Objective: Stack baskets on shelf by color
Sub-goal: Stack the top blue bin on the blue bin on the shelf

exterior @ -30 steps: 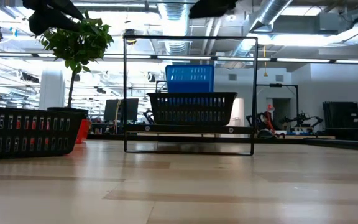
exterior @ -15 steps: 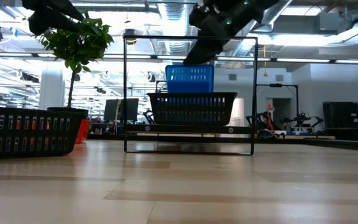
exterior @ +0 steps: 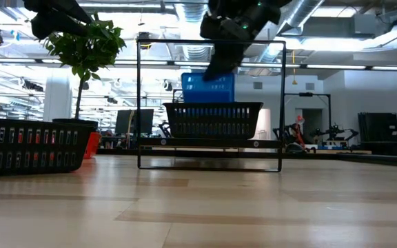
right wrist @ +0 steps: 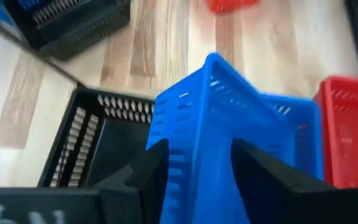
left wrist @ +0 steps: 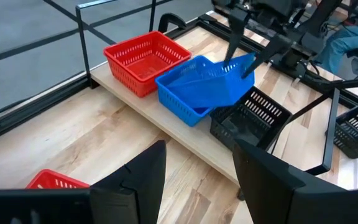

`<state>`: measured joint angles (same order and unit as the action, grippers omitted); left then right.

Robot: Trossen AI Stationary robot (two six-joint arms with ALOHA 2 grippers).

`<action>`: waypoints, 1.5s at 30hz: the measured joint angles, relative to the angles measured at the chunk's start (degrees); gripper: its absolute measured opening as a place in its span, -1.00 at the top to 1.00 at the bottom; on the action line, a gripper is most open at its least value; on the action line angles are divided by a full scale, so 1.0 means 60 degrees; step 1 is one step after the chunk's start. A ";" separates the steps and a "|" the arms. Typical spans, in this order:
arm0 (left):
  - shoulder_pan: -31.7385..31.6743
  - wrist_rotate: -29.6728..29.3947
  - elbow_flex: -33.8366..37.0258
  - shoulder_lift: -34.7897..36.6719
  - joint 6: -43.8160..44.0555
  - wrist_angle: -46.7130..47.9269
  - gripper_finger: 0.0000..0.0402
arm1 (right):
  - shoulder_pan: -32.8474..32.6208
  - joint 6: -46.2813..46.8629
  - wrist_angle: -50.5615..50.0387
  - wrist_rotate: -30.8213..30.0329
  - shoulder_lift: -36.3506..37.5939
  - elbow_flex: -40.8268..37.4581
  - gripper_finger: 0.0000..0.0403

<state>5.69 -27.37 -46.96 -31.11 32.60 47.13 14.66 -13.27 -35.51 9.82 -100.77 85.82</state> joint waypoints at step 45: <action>-0.0467 0.3193 0.0849 -0.0078 -0.1559 -0.3850 0.14 | -0.4181 -0.5730 -0.5461 -0.6164 -0.0194 0.3787 0.99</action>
<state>2.89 -8.21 -41.87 -31.58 23.24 24.03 -10.43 -47.65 -68.28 -27.16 -101.94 108.54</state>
